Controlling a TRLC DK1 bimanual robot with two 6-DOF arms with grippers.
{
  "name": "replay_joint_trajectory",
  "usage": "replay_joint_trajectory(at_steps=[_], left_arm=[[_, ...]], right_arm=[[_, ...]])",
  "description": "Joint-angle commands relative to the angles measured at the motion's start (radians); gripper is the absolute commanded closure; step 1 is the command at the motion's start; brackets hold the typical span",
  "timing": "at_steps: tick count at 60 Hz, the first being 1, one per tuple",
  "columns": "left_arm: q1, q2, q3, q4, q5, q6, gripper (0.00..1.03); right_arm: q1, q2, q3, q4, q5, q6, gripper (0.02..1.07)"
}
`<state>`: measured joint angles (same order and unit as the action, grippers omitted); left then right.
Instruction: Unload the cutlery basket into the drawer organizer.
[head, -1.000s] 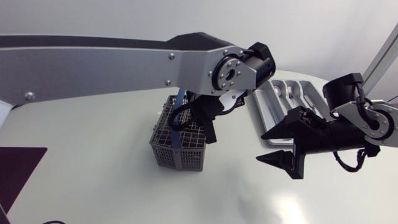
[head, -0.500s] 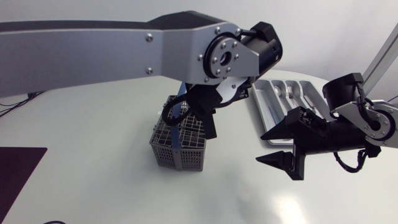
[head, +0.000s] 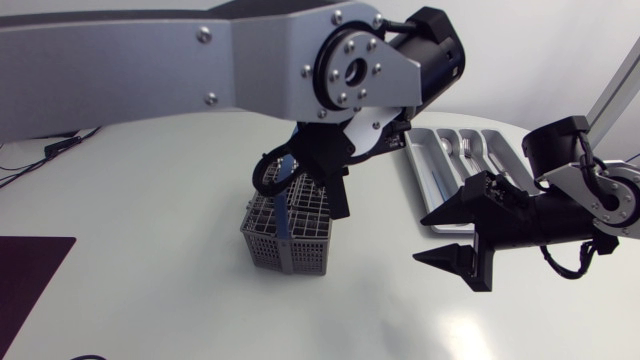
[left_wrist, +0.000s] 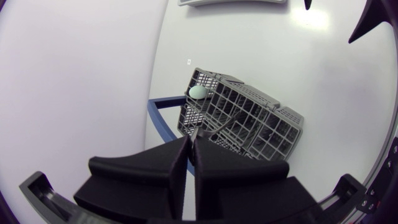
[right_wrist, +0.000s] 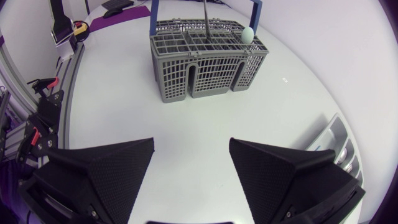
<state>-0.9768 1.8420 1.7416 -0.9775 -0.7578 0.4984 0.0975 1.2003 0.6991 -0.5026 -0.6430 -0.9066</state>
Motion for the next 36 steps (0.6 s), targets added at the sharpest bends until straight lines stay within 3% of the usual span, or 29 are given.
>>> replay_joint_trajectory(at_steps=[1, 21, 27, 36], left_arm=[[-0.007, -0.038, -0.017, -0.007, -0.014, 0.017, 1.0], [-0.016, -0.061, 0.001, -0.001, 0.0, 0.0, 1.0], [-0.013, -0.055, 0.041, -0.003, 0.06, -0.046, 1.0], [0.012, -0.03, 0.104, -0.006, 0.186, -0.129, 1.0]], right_arm=[[0.013, -0.011, -0.023, -0.017, -0.004, -0.015, 0.2], [0.036, -0.079, -0.043, -0.013, -0.004, 0.0, 0.2], [0.084, -0.177, -0.09, 0.045, 0.023, 0.052, 0.2], [0.179, -0.298, -0.159, 0.165, 0.14, 0.133, 0.2]])
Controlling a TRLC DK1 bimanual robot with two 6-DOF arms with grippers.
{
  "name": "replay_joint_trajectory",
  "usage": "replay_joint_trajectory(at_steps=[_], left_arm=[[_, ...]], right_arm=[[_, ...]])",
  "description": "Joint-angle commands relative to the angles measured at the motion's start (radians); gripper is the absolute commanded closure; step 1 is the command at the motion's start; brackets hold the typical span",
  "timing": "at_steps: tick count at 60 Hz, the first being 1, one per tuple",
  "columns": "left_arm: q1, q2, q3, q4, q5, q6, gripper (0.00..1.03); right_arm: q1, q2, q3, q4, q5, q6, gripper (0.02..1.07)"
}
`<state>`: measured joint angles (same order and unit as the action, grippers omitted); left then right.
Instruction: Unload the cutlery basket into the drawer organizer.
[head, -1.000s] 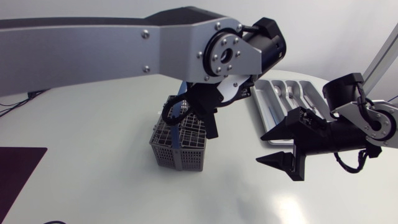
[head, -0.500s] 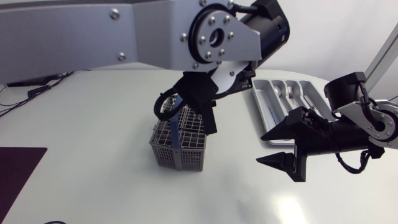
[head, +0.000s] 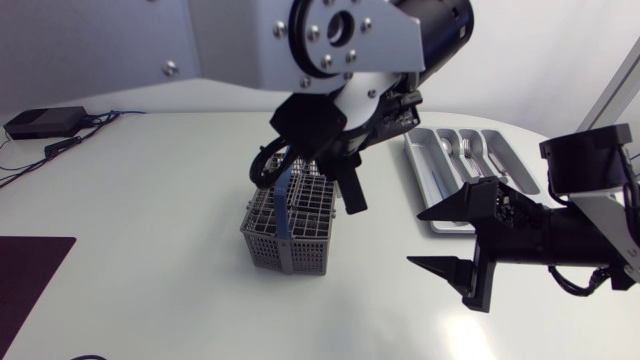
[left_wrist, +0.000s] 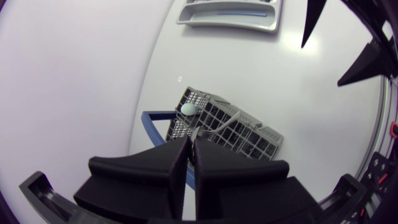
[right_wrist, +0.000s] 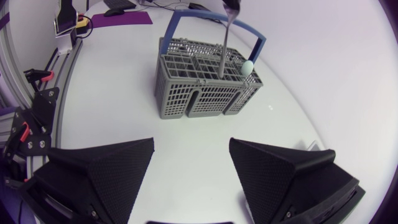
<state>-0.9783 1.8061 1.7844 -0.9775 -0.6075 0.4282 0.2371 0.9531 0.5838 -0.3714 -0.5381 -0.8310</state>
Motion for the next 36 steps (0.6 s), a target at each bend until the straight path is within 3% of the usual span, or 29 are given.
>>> replay_joint_trajectory(at_steps=[1, 12, 36], left_arm=[[0.015, 0.007, 0.067, -0.006, 0.048, -0.066, 1.0], [0.046, 0.032, 0.152, -0.018, 0.241, -0.169, 1.0], [0.079, 0.062, 0.161, -0.043, 0.563, -0.321, 1.0]], right_arm=[[0.045, -0.06, -0.048, 0.04, 0.043, 0.061, 0.2], [0.105, -0.146, -0.081, 0.137, 0.13, 0.145, 0.2], [0.226, -0.201, -0.114, 0.31, 0.351, 0.227, 0.21]])
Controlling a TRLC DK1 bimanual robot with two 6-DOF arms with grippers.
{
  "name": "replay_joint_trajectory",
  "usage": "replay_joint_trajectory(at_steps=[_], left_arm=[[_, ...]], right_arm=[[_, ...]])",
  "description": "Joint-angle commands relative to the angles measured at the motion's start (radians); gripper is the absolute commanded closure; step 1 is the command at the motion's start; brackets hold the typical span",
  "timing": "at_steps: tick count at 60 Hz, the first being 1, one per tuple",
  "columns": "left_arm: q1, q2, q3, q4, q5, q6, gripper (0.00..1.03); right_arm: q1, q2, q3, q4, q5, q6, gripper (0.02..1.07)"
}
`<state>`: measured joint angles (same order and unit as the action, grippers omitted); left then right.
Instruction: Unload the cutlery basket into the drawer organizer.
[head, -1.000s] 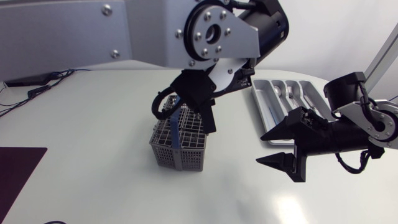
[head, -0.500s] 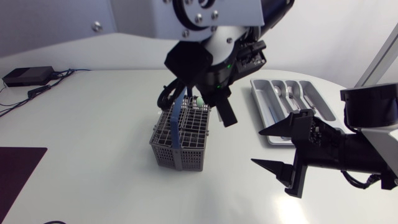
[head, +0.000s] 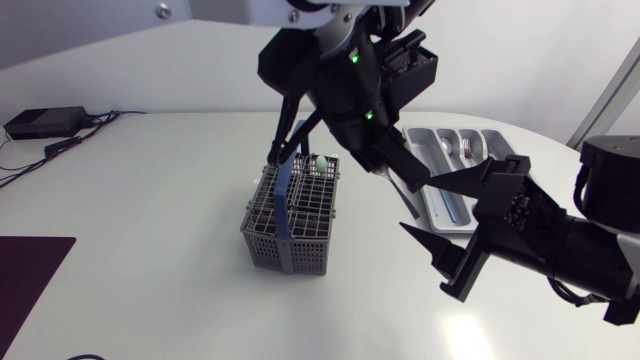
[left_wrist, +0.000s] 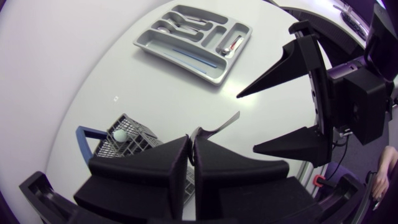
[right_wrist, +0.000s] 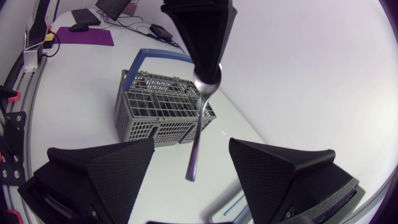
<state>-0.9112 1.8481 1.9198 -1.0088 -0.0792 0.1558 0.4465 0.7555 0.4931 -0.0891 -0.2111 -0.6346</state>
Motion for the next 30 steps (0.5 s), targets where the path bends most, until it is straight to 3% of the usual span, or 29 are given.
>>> replay_joint_trajectory(at_steps=[1, 13, 21, 30], left_arm=[[0.012, 0.02, 0.025, -0.011, 0.045, -0.053, 1.0], [0.04, 0.025, 0.022, -0.013, 0.157, -0.078, 1.0], [0.044, 0.025, 0.016, -0.013, 0.173, -0.079, 1.0], [0.049, 0.026, 0.015, -0.013, 0.19, -0.081, 1.0]], right_arm=[[0.018, -0.004, -0.025, 0.032, 0.027, 0.03, 0.23], [0.034, 0.007, -0.03, 0.081, 0.061, 0.035, 0.41], [0.04, 0.013, -0.034, 0.109, 0.076, 0.035, 0.57], [0.063, 0.05, -0.044, 0.146, 0.104, 0.032, 0.63]])
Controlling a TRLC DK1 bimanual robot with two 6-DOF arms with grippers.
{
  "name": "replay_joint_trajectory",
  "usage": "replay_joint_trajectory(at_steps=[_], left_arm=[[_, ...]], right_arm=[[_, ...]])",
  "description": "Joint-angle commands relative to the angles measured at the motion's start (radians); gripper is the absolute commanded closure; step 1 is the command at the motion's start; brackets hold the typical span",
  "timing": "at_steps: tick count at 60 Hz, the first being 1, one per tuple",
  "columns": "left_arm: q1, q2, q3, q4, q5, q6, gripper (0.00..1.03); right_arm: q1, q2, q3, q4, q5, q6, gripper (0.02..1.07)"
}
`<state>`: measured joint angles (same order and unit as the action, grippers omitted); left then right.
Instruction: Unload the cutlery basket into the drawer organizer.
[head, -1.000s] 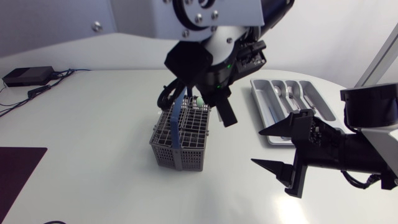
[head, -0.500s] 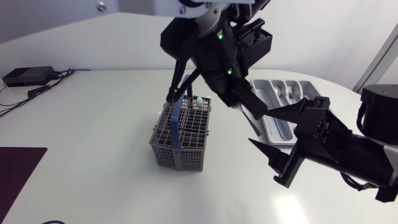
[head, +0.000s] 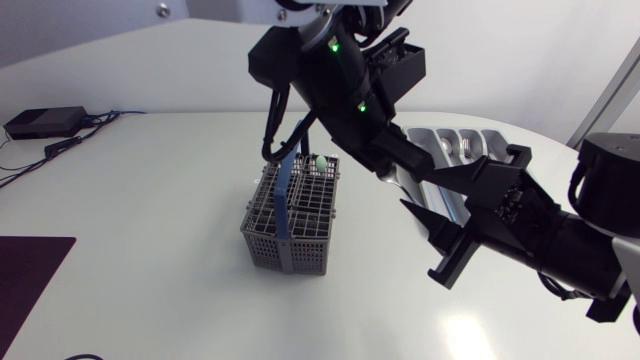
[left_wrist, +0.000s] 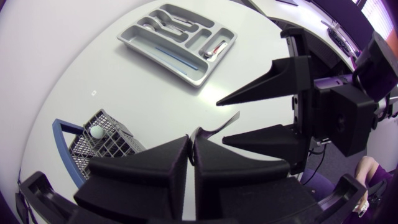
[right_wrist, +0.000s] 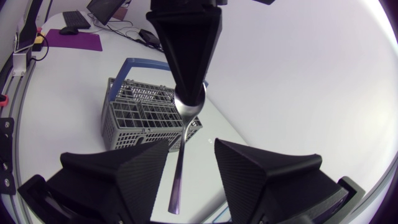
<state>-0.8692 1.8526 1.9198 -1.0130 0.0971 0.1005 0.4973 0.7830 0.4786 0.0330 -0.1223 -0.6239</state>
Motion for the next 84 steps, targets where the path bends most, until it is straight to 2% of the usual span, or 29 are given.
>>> replay_joint_trajectory(at_steps=[1, 12, 28, 34, 45, 58, 60, 63, 67, 73, 78, 84], left_arm=[[0.007, 0.02, 0.015, -0.009, 0.015, -0.025, 1.0], [0.007, 0.02, 0.015, -0.009, 0.019, -0.027, 1.0], [0.009, 0.019, 0.015, -0.009, 0.019, -0.027, 1.0], [0.009, 0.019, 0.015, -0.009, 0.019, -0.027, 1.0], [0.01, 0.019, 0.016, -0.009, 0.019, -0.027, 1.0], [0.021, 0.016, 0.033, -0.009, 0.044, -0.038, 0.99], [0.024, 0.016, 0.036, -0.009, 0.047, -0.039, 0.93], [0.036, 0.011, 0.047, -0.004, 0.064, -0.047, 0.67], [0.044, 0.005, 0.056, 0.004, 0.069, -0.054, 0.45], [0.056, -0.012, 0.062, 0.025, 0.075, -0.068, 0.22], [0.075, -0.024, 0.068, 0.042, 0.075, -0.078, 0.09], [0.105, -0.032, 0.076, 0.053, 0.075, -0.079, 0.05]], right_arm=[[0.012, 0.024, -0.029, 0.025, 0.015, 0.021, 0.63], [0.024, 0.033, -0.025, 0.042, 0.035, 0.024, 0.79], [0.05, 0.035, -0.021, 0.042, 0.059, 0.024, 0.89], [0.055, 0.035, -0.021, 0.042, 0.062, 0.024, 0.97], [0.061, 0.035, -0.021, 0.039, 0.067, 0.024, 1.01], [0.076, 0.035, -0.026, 0.025, 0.067, 0.018, 1.01], [0.081, 0.035, -0.028, 0.016, 0.061, 0.015, 1.01], [0.084, 0.035, -0.032, 0.011, 0.059, 0.007, 1.01], [0.086, 0.035, -0.037, 0.001, 0.053, 0.0, 1.01], [0.081, 0.028, -0.043, -0.018, 0.027, -0.013, 1.01], [0.035, 0.025, -0.044, -0.042, -0.023, -0.036, 1.01], [-0.068, 0.024, -0.043, -0.076, -0.134, -0.066, 1.01]])
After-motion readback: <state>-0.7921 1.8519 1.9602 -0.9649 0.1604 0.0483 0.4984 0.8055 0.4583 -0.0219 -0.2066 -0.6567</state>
